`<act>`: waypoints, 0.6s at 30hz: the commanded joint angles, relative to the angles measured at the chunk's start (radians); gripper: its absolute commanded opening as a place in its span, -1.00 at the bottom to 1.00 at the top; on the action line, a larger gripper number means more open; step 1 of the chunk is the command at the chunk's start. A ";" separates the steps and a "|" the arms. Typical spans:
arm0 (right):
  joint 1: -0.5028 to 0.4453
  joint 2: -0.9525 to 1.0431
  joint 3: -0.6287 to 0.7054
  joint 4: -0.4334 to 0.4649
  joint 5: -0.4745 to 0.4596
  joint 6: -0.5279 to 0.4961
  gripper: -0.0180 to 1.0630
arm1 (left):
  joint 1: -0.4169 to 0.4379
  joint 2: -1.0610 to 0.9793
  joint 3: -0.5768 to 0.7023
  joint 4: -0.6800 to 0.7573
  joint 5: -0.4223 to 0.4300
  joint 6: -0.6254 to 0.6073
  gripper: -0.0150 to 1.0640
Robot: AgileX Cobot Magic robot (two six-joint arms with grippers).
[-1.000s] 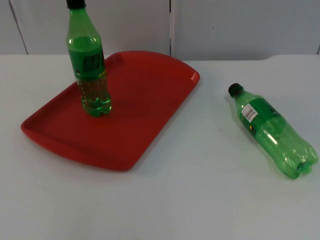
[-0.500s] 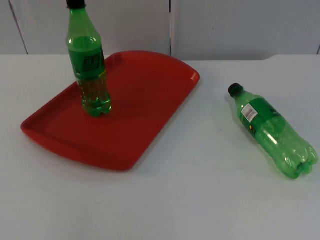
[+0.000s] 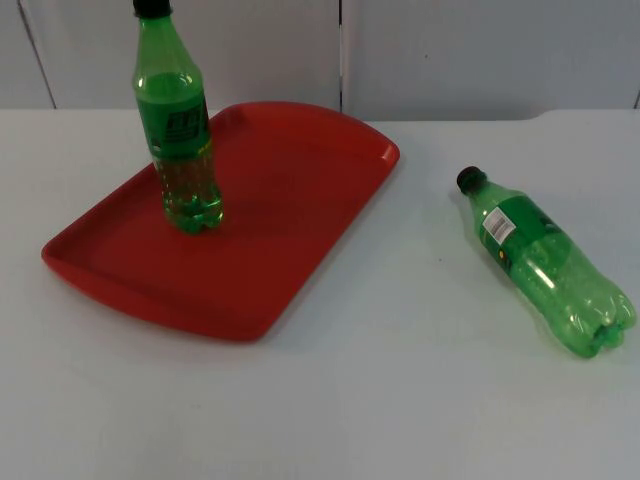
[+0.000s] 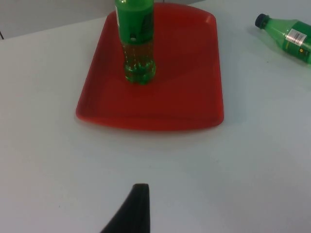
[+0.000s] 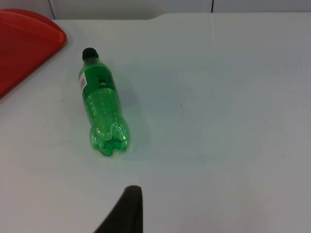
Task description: Place the bottle upright on the tray.
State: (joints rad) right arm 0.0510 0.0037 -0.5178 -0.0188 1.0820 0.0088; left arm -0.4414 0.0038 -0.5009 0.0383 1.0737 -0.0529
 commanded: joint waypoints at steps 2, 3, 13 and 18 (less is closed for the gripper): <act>-0.007 -0.004 0.003 0.003 -0.005 -0.001 0.98 | -0.006 -0.004 0.005 -0.009 0.001 0.004 0.98; -0.007 -0.004 0.003 0.003 -0.005 -0.001 0.98 | -0.006 -0.004 0.005 -0.009 0.001 0.004 0.98; -0.007 -0.004 0.003 -0.003 -0.005 -0.001 0.98 | -0.006 -0.004 0.005 -0.004 0.001 0.004 0.98; -0.007 -0.004 0.003 -0.003 -0.003 -0.001 0.98 | -0.006 -0.004 0.005 -0.004 0.001 0.004 0.98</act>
State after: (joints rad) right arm 0.0510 0.0037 -0.5178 -0.0188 1.0820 0.0088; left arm -0.4414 0.0038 -0.5009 0.0383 1.0737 -0.0513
